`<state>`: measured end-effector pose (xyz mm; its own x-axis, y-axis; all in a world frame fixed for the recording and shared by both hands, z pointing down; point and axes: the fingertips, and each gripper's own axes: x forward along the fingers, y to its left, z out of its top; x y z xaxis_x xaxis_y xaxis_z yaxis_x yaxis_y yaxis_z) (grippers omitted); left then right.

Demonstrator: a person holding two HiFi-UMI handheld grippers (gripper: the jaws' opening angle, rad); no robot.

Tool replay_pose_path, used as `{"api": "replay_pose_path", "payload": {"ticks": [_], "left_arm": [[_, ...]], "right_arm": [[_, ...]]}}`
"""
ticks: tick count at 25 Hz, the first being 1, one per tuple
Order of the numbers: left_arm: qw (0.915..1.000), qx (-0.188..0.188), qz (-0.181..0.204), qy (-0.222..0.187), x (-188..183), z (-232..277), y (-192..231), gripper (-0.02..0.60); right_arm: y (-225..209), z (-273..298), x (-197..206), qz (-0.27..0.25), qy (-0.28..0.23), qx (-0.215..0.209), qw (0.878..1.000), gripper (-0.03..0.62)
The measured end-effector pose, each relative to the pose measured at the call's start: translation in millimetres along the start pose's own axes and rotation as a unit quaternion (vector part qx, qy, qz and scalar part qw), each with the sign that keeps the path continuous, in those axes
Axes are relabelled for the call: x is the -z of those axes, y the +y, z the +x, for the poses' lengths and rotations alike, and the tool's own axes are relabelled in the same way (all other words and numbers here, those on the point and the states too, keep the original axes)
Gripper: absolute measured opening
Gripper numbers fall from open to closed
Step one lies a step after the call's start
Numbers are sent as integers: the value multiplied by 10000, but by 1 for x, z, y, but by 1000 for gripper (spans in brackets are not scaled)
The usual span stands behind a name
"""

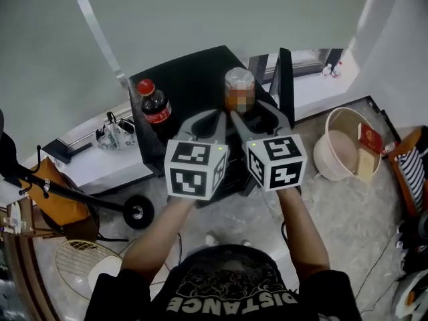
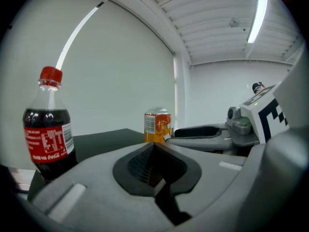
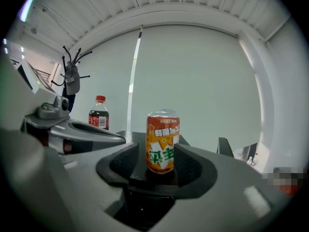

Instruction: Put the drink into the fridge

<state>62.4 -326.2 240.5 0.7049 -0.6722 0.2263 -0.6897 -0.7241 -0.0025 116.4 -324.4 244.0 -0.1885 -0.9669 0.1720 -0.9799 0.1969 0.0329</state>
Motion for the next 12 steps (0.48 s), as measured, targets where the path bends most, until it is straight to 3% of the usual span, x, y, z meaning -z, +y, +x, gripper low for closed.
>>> {"api": "replay_pose_path", "payload": {"ticks": [12], "left_arm": [[9992, 388, -62, -5, -8, 3, 8, 5]], "right_arm": [[-10, 28, -3, 303, 172, 534, 9980, 311]]}}
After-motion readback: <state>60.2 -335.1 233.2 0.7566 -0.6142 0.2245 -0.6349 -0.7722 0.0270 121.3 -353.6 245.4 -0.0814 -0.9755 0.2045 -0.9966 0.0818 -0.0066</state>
